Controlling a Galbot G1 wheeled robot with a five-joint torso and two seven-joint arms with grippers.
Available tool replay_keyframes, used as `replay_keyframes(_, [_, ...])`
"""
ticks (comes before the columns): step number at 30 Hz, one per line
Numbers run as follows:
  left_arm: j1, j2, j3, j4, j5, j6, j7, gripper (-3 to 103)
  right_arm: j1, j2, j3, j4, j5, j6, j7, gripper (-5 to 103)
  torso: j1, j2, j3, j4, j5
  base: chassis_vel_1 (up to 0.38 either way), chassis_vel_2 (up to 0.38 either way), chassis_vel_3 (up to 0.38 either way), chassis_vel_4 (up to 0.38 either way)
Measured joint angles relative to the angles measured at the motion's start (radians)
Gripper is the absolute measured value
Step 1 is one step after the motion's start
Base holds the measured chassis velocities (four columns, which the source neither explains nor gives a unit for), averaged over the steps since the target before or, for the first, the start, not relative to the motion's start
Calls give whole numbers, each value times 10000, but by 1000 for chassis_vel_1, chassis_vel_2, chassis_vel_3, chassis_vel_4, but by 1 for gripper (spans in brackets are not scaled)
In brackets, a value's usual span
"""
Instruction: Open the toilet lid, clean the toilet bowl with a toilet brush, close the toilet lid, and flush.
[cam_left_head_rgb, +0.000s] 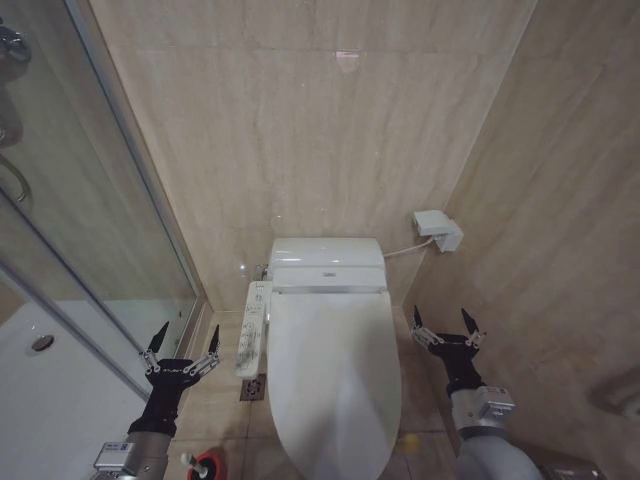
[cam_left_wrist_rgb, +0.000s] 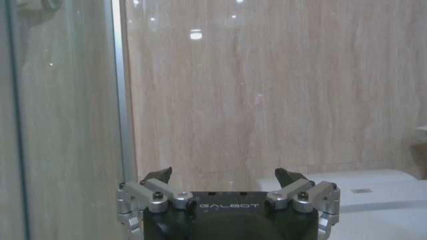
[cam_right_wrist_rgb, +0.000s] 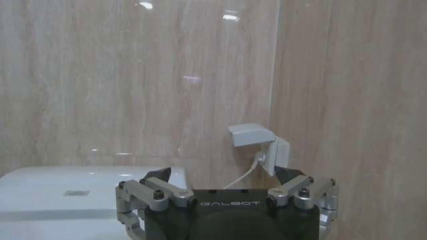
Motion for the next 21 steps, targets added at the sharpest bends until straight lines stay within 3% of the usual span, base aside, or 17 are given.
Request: replay_keyframes(21, [8,-1,1,0,0,0,-1,100,-12,0,0,0,-1,0,0,100,-15,9,-6,1,1,224,-221,-218,222])
